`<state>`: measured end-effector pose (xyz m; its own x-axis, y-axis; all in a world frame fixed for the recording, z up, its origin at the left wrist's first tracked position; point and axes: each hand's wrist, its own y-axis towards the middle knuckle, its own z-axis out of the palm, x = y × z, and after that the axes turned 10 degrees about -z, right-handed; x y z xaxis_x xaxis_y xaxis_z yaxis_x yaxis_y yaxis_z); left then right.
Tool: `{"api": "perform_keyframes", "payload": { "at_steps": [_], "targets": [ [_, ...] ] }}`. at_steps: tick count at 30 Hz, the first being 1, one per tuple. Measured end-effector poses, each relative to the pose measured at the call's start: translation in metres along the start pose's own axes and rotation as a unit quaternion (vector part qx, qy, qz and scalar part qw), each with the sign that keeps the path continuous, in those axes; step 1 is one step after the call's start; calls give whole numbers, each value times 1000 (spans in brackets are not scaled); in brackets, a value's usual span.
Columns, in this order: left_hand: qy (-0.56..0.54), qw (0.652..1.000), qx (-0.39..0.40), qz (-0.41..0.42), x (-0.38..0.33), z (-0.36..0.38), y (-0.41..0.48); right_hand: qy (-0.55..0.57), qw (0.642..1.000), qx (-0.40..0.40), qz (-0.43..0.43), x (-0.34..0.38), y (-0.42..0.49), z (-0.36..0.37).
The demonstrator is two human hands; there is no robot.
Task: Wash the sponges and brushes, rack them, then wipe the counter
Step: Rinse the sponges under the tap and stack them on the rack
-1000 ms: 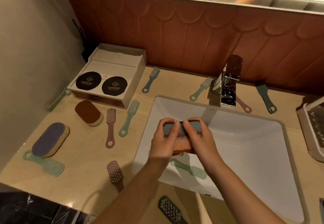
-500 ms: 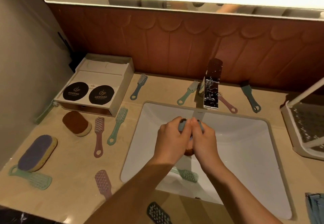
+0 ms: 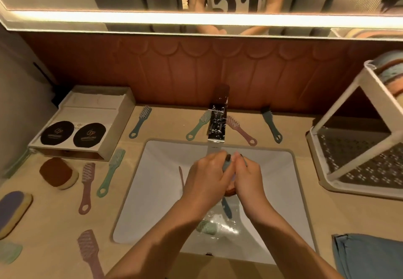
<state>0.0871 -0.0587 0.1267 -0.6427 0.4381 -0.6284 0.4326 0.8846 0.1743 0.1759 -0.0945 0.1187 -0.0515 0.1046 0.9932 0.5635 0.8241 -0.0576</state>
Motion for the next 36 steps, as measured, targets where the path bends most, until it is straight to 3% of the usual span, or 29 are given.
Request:
{"api": "perform_keyframes", "payload": {
  "at_steps": [3,7,13,18,26,33,36],
  "targets": [
    [54,996,-43,59,-13,-2,3,68,997,19,21,11,1,-20],
    [-87,995,1,-49,-36,-6,8,63,995,76,10,25,13,-54],
    [-270,949,52,-153,-66,3,31,-2,984,169,-51,46,22,-114],
    [-332,928,91,-145,-107,9,39,-52,977,160,-131,72,30,-167],
    [-297,954,51,-14,-188,10,65,-152,952,75,-253,108,52,-233],
    [-309,949,7,65,-249,20,82,-61,959,22,-276,139,64,-278],
    [-315,947,41,57,-275,32,90,-24,962,-35,-270,144,71,-301]
  ]
}}
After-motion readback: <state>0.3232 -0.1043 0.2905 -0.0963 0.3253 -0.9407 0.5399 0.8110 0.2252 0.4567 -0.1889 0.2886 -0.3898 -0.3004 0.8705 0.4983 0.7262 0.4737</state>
